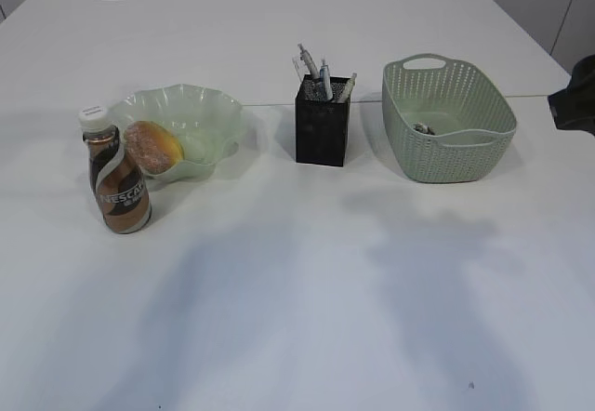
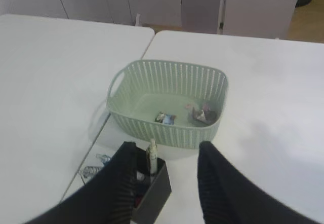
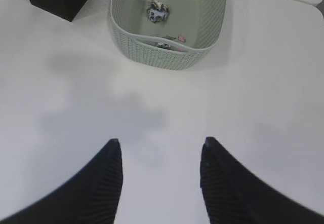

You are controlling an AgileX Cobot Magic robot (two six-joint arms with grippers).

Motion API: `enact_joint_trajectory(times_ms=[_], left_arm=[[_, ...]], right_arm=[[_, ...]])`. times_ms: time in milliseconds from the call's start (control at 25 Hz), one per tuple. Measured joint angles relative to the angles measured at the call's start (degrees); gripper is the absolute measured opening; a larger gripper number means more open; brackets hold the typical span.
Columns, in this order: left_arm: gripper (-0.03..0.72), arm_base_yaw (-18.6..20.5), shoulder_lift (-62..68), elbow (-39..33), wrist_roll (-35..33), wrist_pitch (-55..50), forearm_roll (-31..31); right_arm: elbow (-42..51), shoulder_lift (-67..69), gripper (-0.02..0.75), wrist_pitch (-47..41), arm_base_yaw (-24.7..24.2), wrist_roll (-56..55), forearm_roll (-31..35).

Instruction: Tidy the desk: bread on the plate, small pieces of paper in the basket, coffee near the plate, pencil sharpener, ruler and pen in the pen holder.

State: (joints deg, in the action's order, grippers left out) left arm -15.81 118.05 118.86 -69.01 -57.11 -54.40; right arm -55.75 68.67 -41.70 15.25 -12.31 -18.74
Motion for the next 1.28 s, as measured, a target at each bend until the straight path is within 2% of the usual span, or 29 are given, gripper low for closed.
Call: enact_joint_trajectory(times_ms=[360,680,760,880,1080,1280], left_arm=[[0.246,0.0,-4.7,0.0,19.1,-10.1,20.8],[0.239,0.0,-5.5,0.0,48.5,-14.2,44.5],[0.239,0.0,-6.0,0.0,53.3,-14.3,46.3],[0.239,0.0,-7.6,0.0,56.9,-14.5,46.8],[0.239,0.0,-13.4,-0.3,58.2,-14.6,46.9],[0.239,0.0,-22.4,-6.1,58.4,-14.8,46.9]], right_arm=[[0.0,0.0,0.403,0.1,0.0,0.0,1.1],[0.0,0.0,0.403,0.6,0.0,0.0,2.9],[0.0,0.0,0.403,0.6,0.0,0.0,3.0],[0.0,0.0,0.403,0.2,0.0,0.0,3.1],[0.0,-0.4,0.403,-3.2,0.0,0.8,3.0],[-0.8,-4.8,0.403,-6.5,0.0,2.2,3.0]])
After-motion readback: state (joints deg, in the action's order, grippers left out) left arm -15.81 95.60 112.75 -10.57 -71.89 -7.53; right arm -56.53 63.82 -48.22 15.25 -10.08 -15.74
